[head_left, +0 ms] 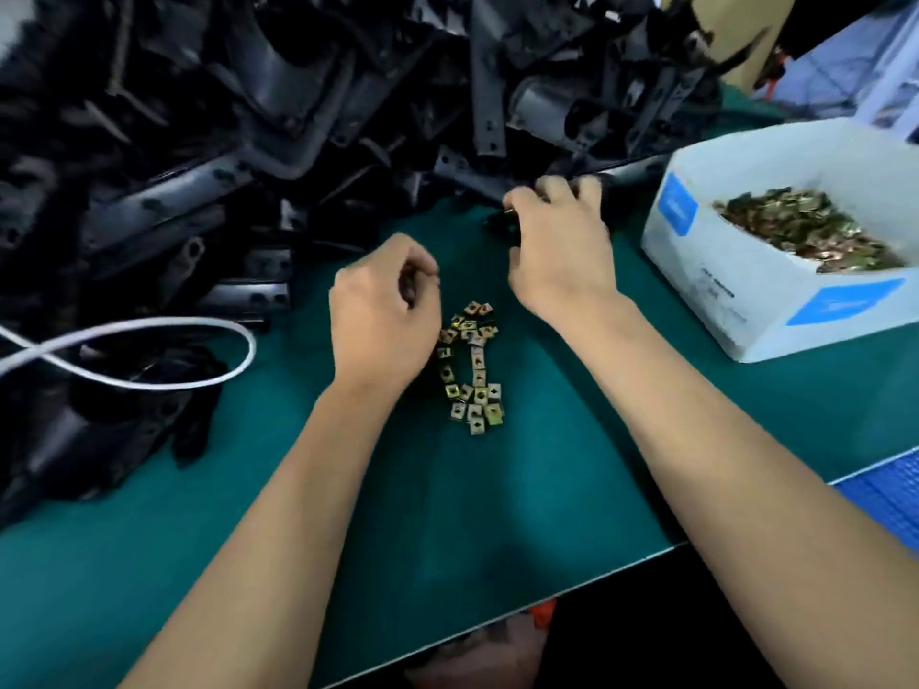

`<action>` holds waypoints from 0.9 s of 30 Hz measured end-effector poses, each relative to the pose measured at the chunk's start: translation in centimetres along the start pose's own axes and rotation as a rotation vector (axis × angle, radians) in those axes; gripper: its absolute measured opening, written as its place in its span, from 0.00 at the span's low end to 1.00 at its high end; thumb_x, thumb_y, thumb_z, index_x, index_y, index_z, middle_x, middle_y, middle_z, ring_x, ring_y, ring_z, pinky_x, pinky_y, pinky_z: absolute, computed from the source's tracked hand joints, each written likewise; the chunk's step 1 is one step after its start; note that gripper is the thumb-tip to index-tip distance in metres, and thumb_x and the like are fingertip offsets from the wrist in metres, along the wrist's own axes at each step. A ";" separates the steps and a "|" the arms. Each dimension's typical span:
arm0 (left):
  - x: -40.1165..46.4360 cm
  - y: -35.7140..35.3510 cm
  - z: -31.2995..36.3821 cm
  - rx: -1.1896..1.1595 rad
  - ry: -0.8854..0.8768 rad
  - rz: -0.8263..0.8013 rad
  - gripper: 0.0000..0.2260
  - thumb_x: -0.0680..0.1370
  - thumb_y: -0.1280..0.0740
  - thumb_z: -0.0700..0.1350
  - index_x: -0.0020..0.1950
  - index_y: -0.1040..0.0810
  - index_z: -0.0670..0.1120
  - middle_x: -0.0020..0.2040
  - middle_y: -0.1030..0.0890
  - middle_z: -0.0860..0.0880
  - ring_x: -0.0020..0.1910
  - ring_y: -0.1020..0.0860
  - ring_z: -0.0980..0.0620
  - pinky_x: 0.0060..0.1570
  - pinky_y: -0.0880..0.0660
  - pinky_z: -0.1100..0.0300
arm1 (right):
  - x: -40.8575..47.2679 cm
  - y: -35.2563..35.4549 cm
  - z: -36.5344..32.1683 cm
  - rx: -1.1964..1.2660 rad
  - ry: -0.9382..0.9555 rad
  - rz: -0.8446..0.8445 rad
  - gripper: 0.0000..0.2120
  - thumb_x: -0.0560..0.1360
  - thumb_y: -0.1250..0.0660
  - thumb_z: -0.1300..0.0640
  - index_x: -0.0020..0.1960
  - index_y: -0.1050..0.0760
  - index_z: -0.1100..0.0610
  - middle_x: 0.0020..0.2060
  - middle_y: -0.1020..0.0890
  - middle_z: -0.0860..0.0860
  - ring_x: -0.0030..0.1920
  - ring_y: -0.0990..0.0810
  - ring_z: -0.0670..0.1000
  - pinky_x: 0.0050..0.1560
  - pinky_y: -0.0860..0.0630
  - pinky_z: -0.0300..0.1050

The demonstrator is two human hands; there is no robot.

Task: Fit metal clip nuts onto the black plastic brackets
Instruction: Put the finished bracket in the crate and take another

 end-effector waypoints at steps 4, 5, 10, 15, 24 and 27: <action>0.4 -0.1 -1.9 -0.158 0.173 0.040 0.08 0.74 0.38 0.39 0.42 0.20 0.48 0.38 0.16 0.54 0.35 0.17 0.48 0.41 0.19 0.48 | 1.4 -3.2 -0.3 -0.010 0.006 -0.140 0.31 0.78 0.36 0.61 0.79 0.37 0.48 0.80 0.40 0.53 0.80 0.50 0.63 0.73 0.35 0.66; 0.5 -0.2 -1.9 -0.167 0.193 0.034 0.08 0.74 0.38 0.40 0.42 0.20 0.49 0.38 0.16 0.54 0.35 0.17 0.48 0.41 0.18 0.48 | 1.5 -3.1 -0.4 0.000 0.024 -0.101 0.30 0.78 0.36 0.61 0.79 0.35 0.49 0.77 0.36 0.54 0.78 0.46 0.64 0.70 0.32 0.66; 0.6 -0.7 -1.7 -0.131 0.179 0.034 0.06 0.75 0.35 0.39 0.45 0.19 0.46 0.39 0.17 0.53 0.38 0.18 0.53 0.43 0.20 0.55 | 0.3 -2.1 -2.6 0.113 0.254 0.035 0.24 0.72 0.32 0.68 0.66 0.19 0.54 0.53 0.21 0.51 0.60 0.33 0.61 0.56 0.24 0.58; 0.8 0.1 -2.8 -0.162 0.252 0.177 0.06 0.76 0.34 0.37 0.51 0.21 0.44 0.42 0.19 0.55 0.40 0.20 0.60 0.46 0.20 0.61 | -1.6 1.7 -4.8 0.415 0.491 0.411 0.13 0.71 0.29 0.69 0.55 0.15 0.61 0.49 0.19 0.56 0.55 0.25 0.61 0.55 0.26 0.52; 0.8 -0.5 -2.3 -0.415 0.169 -0.035 0.16 0.79 0.31 0.43 0.67 0.22 0.50 0.56 0.17 0.49 0.52 0.18 0.54 0.58 0.21 0.50 | -2.6 2.3 -3.7 1.342 0.326 0.237 0.09 0.83 0.33 0.61 0.60 0.22 0.66 0.51 0.16 0.62 0.51 0.13 0.57 0.40 0.14 0.52; 1.0 -0.8 -2.4 -0.330 0.159 -0.069 0.05 0.78 0.29 0.42 0.47 0.21 0.52 0.40 0.18 0.55 0.40 0.21 0.56 0.45 0.22 0.52 | -2.2 1.8 -4.1 1.367 0.314 0.152 0.18 0.81 0.29 0.62 0.67 0.29 0.66 0.58 0.18 0.62 0.60 0.17 0.57 0.45 0.15 0.54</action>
Point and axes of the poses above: each hand's wrist, its own x-axis towards the middle knuckle, its own y-axis out of the back of the hand, z = x × y, the point moved 5 cm from there along x, towards the middle knuckle
